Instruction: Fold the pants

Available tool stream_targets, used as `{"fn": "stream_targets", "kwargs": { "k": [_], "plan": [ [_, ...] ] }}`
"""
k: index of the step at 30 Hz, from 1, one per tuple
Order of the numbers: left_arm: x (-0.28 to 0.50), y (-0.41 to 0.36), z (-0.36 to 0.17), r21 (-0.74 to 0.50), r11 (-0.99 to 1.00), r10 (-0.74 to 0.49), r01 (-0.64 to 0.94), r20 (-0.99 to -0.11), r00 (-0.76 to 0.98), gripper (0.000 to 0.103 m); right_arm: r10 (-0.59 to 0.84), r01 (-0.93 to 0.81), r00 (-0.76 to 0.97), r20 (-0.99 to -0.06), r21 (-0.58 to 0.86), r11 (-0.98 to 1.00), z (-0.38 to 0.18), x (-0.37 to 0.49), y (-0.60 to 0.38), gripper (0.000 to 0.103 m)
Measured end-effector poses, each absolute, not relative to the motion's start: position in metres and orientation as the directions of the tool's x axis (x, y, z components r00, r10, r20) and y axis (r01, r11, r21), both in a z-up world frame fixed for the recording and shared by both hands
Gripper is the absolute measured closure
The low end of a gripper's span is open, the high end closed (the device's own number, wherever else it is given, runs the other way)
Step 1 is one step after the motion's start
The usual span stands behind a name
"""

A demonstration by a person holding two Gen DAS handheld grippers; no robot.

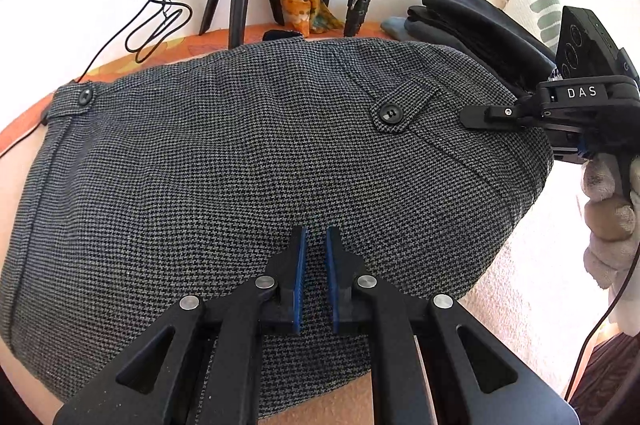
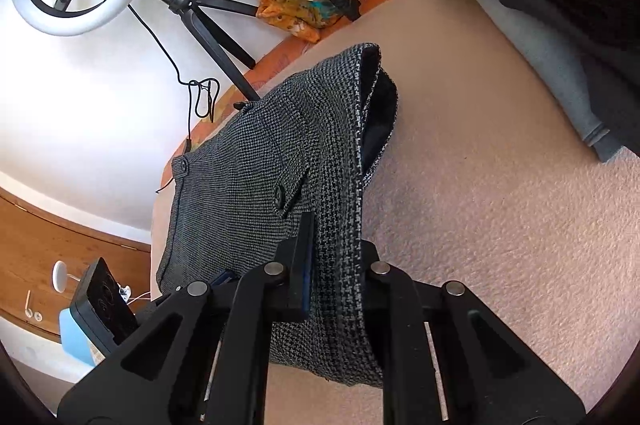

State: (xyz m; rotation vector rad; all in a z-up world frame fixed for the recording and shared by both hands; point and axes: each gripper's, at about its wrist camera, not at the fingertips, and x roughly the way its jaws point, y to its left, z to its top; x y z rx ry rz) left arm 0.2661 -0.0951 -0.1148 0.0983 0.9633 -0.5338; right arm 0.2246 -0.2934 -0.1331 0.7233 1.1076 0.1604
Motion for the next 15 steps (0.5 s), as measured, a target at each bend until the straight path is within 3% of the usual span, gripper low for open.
{"fn": "stream_targets", "kwargs": {
  "k": [3, 6, 11, 15],
  "plan": [
    [0.265, -0.088, -0.116, -0.188, 0.869, -0.407, 0.458, -0.798, 0.444, 0.094, 0.419, 0.253, 0.454, -0.786, 0.565, 0.785, -0.135, 0.214, -0.300, 0.082],
    [0.265, -0.087, -0.117, -0.196, 0.869, -0.411, 0.455, -0.798, 0.441, 0.094, 0.369, 0.293, 0.466, -0.804, 0.534, 0.794, -0.131, 0.194, -0.308, 0.062],
    [0.265, -0.091, -0.116, -0.180, 0.872, -0.399, 0.455, -0.800, 0.448, 0.095, 0.353, 0.401, 0.509, -0.785, 0.578, 0.710, -0.121, 0.145, -0.316, 0.052],
    [0.266, -0.090, -0.116, -0.201, 0.874, -0.407, 0.441, -0.800, 0.441, 0.095, 0.422, 0.417, 0.517, -0.745, 0.650, 0.636, -0.133, 0.126, -0.307, 0.046]
  ]
}}
